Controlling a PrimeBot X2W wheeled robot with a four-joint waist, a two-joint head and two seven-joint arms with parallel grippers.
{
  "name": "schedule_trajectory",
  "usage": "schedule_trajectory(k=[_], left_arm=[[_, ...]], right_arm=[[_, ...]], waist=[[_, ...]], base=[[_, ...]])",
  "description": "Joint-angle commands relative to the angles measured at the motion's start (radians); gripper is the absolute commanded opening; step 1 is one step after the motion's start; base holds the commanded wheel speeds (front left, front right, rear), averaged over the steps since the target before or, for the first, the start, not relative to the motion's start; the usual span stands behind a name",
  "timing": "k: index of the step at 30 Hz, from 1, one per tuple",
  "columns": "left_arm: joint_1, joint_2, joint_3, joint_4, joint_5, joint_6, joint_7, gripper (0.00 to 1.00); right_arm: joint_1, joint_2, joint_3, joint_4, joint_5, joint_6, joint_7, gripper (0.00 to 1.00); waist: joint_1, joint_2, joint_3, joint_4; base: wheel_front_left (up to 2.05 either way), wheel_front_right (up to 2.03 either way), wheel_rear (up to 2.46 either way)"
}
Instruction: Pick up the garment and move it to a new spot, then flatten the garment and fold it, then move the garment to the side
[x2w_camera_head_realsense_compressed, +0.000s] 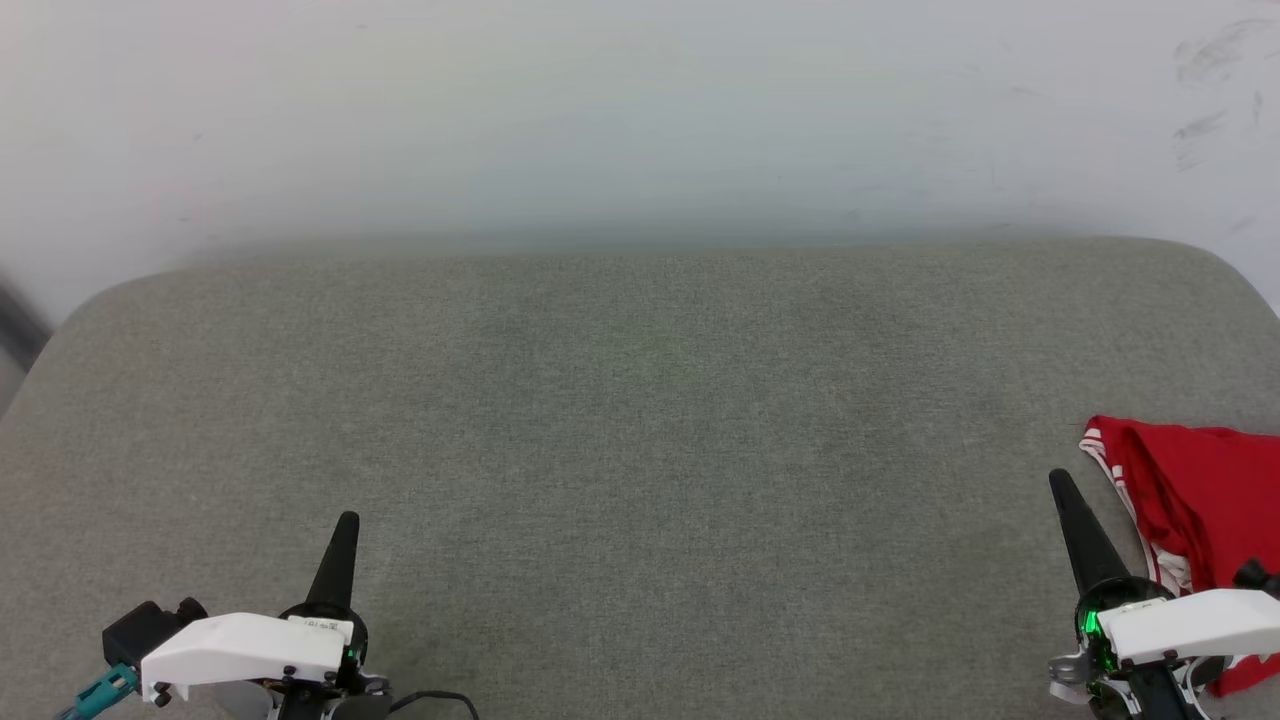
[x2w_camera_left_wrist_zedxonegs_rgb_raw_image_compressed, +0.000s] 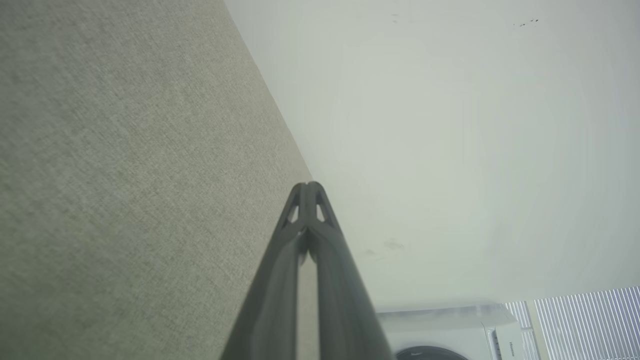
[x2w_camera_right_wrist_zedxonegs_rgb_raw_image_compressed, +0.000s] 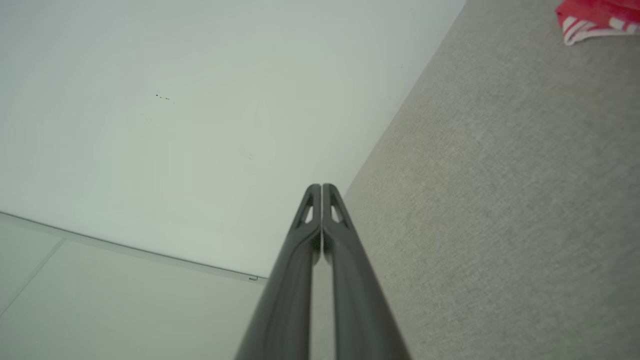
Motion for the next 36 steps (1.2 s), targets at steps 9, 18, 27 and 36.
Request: schedule_trajectory(k=[9, 18, 27, 36], left_arm=[[-0.032, -0.015, 0.025, 0.001, -0.074, -0.022, 0.023, 0.0], [-0.042, -0.028, 0.042, 0.007, -0.134, -0.036, 0.043, 0.0], [-0.049, -0.043, 0.06, 0.012, -0.197, -0.051, 0.062, 0.0], [-0.057, -0.053, 0.075, 0.017, -0.249, -0.065, 0.08, 0.0]], right_arm=[[-0.033, 0.002, -0.005, 0.015, 0.099, 0.0, 0.005, 0.0], [-0.047, 0.002, -0.008, 0.032, 0.178, 0.0, 0.009, 0.0], [-0.056, 0.002, -0.011, 0.049, 0.26, 0.0, 0.012, 0.0], [-0.067, 0.003, -0.014, 0.064, 0.329, 0.0, 0.014, 0.0]], waist=[[0.0, 0.0, 0.004, 0.005], [0.0, 0.0, 0.008, 0.009], [0.0, 0.0, 0.013, 0.015], [0.0, 0.0, 0.017, 0.019]], base=[[0.0, 0.0, 0.0], [0.0, 0.0, 0.0], [0.0, 0.0, 0.0], [0.0, 0.0, 0.0]])
